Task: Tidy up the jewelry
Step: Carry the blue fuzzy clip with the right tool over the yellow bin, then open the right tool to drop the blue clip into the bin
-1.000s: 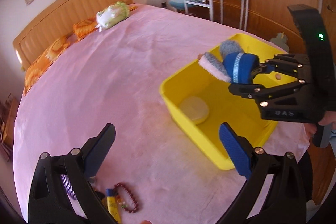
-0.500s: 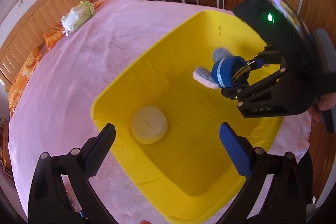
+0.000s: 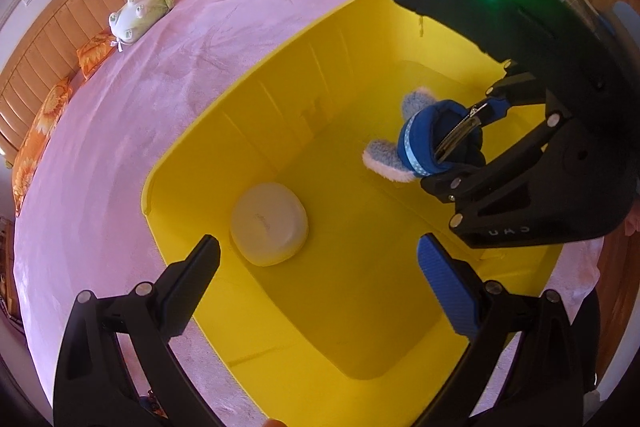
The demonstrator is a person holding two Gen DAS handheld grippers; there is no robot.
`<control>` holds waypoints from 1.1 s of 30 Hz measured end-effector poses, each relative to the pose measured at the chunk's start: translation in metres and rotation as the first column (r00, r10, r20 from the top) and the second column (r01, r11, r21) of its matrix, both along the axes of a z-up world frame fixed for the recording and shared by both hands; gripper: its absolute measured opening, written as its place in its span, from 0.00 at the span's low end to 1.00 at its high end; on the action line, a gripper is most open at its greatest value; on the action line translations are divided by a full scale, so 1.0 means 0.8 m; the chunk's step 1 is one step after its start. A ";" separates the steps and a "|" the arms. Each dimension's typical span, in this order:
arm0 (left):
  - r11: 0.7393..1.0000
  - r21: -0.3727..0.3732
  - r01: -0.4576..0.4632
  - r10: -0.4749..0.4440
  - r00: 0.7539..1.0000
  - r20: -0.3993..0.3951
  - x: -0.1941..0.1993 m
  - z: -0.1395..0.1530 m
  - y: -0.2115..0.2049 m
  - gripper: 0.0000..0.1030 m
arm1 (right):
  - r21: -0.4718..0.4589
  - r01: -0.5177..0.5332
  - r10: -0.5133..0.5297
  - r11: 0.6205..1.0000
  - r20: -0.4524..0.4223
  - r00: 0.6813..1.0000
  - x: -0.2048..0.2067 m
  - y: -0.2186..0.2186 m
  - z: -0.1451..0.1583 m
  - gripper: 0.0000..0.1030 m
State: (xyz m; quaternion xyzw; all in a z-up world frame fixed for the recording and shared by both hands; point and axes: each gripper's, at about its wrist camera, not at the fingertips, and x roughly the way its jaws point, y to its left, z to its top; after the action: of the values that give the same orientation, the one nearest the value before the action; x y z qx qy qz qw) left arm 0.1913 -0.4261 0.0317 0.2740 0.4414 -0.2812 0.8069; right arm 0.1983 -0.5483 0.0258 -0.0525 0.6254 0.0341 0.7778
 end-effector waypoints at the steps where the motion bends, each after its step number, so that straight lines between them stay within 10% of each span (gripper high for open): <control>1: 1.000 0.000 0.000 0.000 1.000 0.000 0.000 -0.001 0.000 0.94 | 0.000 0.000 0.000 1.000 0.001 1.000 0.000 0.001 -0.001 0.56; 22: 1.000 -0.028 0.013 -0.013 1.000 -0.016 0.003 0.001 0.000 0.94 | 0.007 0.061 -0.061 0.998 0.041 0.997 0.010 -0.013 -0.001 0.89; 33: 0.997 -0.078 0.008 -0.007 1.000 0.016 -0.013 0.031 0.034 0.94 | 0.038 0.107 -0.110 0.994 0.094 0.989 0.003 -0.021 0.013 0.90</control>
State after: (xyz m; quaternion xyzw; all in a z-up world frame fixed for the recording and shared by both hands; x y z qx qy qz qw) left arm 0.1807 -0.3985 0.0568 0.2460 0.4226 -0.2991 0.8194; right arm 0.2005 -0.5651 0.0365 -0.0070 0.5887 -0.0004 0.8083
